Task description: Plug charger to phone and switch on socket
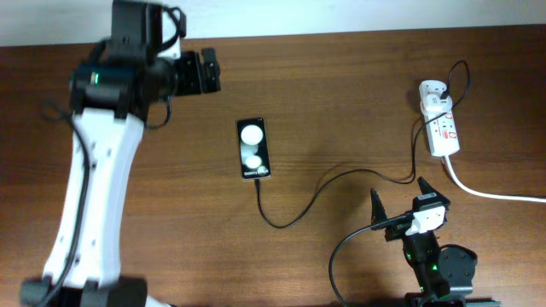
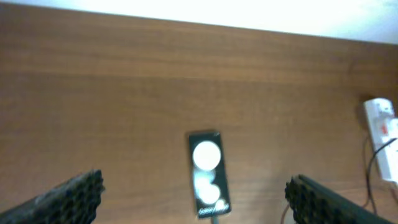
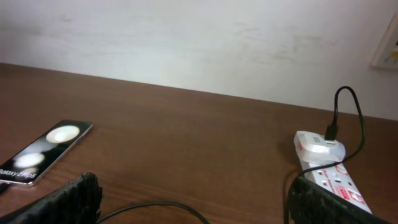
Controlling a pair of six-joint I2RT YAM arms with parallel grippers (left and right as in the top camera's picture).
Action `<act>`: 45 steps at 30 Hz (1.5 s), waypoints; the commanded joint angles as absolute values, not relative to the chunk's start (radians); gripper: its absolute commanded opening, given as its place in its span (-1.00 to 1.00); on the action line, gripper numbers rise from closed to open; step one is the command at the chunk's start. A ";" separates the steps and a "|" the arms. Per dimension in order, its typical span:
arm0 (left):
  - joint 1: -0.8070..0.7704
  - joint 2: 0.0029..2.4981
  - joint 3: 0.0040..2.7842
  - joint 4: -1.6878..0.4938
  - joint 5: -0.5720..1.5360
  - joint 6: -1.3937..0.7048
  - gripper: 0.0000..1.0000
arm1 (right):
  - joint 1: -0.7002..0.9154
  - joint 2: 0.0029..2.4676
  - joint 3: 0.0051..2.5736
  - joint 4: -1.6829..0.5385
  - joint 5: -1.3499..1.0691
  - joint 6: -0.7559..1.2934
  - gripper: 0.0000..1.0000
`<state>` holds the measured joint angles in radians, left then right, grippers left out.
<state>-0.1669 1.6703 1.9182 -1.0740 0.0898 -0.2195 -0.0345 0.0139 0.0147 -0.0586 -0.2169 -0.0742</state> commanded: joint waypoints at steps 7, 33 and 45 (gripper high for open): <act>-0.056 1.056 1.036 -0.455 -0.094 -0.203 0.98 | -0.025 0.003 0.006 -0.059 -0.205 -0.063 0.97; 0.011 0.005 0.009 -0.084 -0.006 0.263 0.98 | -0.025 0.003 0.006 -0.059 -0.205 -0.063 0.97; 0.011 0.005 0.009 -0.084 -0.006 0.263 0.98 | -0.025 0.003 0.006 -0.059 -0.205 -0.063 0.97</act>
